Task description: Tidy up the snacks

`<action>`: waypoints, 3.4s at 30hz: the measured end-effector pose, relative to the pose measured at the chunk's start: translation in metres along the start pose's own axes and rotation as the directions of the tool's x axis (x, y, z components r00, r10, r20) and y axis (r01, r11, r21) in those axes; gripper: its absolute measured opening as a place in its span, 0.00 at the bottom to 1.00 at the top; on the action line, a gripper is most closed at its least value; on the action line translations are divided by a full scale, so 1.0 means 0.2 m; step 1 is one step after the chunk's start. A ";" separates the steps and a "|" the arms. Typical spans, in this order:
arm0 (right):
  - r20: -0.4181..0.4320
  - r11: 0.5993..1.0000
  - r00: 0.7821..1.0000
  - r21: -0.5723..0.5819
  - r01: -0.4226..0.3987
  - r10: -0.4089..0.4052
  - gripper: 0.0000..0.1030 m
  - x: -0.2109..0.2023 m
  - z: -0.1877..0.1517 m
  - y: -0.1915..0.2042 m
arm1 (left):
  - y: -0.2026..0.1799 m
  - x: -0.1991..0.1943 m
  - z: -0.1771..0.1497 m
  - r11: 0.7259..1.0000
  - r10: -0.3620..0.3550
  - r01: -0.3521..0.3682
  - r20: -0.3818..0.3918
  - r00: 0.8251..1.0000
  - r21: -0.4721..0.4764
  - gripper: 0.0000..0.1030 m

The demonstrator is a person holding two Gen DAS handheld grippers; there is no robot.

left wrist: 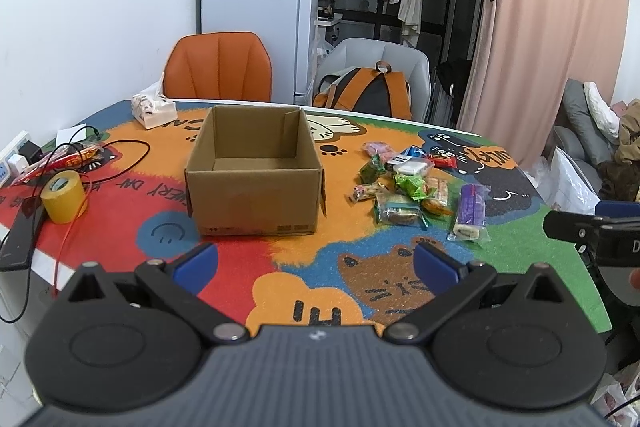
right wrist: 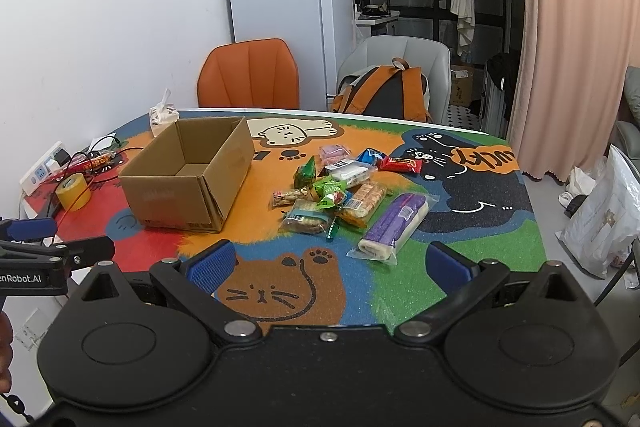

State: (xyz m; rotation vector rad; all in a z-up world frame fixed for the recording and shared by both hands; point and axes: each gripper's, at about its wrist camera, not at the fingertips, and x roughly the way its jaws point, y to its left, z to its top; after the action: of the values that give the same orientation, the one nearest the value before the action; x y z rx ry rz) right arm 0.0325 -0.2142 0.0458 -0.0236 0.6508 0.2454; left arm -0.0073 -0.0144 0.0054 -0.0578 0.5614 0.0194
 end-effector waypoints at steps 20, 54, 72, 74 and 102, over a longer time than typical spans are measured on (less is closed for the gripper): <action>-0.005 1.000 1.000 0.003 -0.002 0.002 1.00 0.02 0.00 0.00 | 0.01 0.00 0.01 1.000 0.009 -0.009 -0.004 1.000 0.000 1.00; -0.061 0.983 0.998 0.182 -0.017 0.028 0.79 0.56 -0.04 -0.38 | -0.31 0.59 0.10 0.990 -0.142 0.142 0.031 0.989 0.018 0.98; -0.152 0.983 0.988 0.182 0.000 0.028 0.73 0.95 -0.02 -0.45 | -0.42 1.01 0.14 0.982 -0.188 0.190 -0.053 0.981 0.016 0.72; -0.160 0.985 0.987 0.173 0.000 0.028 0.72 0.97 -0.02 -0.45 | -0.43 1.06 0.13 0.982 -0.186 0.188 -0.061 0.981 0.019 0.72; -0.217 0.995 0.976 0.085 0.051 -0.032 0.62 1.06 0.00 -0.43 | -0.55 1.31 0.05 0.995 -0.074 0.082 -0.141 0.987 0.050 0.58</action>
State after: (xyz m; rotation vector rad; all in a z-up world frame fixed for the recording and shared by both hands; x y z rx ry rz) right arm 0.2147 -0.2511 -0.0873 0.0232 0.8756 0.1738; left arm 0.2234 -0.1232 -0.1213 -0.0272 0.6981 -0.0773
